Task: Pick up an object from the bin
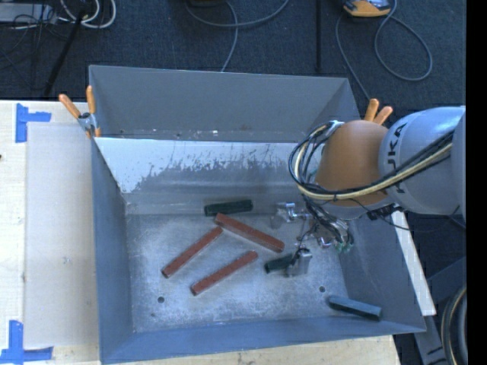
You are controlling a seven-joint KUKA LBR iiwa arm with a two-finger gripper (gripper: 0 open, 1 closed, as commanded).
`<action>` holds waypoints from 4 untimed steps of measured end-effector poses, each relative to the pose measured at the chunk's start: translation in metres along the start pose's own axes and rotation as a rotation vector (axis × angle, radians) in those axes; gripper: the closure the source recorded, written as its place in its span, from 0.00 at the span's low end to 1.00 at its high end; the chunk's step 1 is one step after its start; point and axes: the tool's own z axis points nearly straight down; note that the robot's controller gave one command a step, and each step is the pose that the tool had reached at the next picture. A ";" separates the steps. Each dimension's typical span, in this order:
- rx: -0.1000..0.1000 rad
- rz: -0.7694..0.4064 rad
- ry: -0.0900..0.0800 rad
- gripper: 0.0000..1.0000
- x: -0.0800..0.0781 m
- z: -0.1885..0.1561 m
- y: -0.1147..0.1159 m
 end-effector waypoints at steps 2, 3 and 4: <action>-0.002 0.107 -0.003 0.00 0.000 0.000 0.093; 0.001 -0.329 -0.002 0.00 0.021 -0.047 0.081; -0.005 -0.318 0.009 0.00 0.059 -0.007 0.139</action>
Offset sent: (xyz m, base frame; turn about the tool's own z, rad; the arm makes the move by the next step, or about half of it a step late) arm -0.0311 0.0493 0.0004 0.0767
